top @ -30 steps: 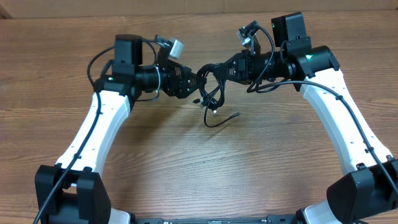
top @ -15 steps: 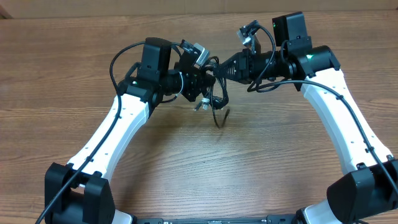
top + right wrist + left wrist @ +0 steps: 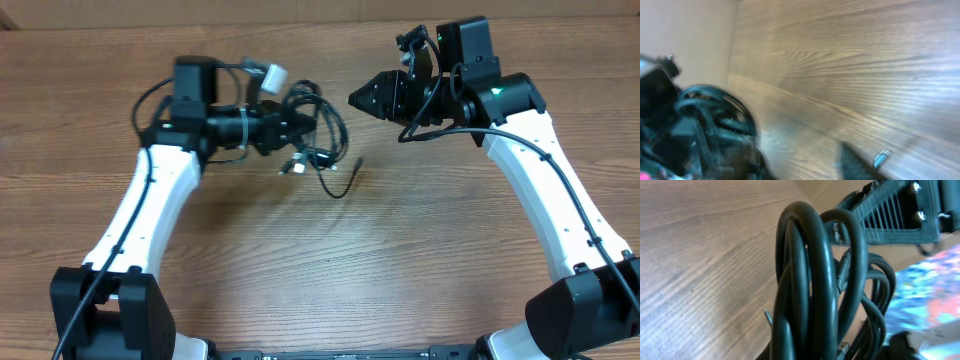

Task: Untangle cables

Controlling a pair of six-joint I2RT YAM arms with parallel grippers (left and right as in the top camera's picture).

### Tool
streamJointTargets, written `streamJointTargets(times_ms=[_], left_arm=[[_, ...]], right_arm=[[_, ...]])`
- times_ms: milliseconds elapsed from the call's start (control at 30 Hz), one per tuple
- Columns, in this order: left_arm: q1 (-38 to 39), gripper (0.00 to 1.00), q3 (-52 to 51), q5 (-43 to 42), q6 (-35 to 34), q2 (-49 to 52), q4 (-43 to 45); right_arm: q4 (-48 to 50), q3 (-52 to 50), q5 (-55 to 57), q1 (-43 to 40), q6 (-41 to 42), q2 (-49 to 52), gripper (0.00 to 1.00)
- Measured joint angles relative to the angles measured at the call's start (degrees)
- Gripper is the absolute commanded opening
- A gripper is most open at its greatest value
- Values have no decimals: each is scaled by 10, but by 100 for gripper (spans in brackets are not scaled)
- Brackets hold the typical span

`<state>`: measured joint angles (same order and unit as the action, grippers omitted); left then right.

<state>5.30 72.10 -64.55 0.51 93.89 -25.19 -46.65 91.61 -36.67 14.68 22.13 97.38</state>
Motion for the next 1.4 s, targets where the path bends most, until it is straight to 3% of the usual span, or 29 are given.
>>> streamJointTargets(times_ms=[267, 400, 767, 1400], left_arm=[[-17, 4, 0, -97, 21, 0, -26], [-3, 4, 0, -118, 25, 0, -25], [17, 4, 0, -129, -44, 0, 57], [34, 4, 0, -115, -94, 0, 62]], right_arm=[[41, 0, -24, -37, -36, 0, 66], [46, 0, -57, -17, -57, 0, 64], [20, 0, -77, 40, -95, 2, 56], [34, 0, -155, 41, -125, 3, 45]])
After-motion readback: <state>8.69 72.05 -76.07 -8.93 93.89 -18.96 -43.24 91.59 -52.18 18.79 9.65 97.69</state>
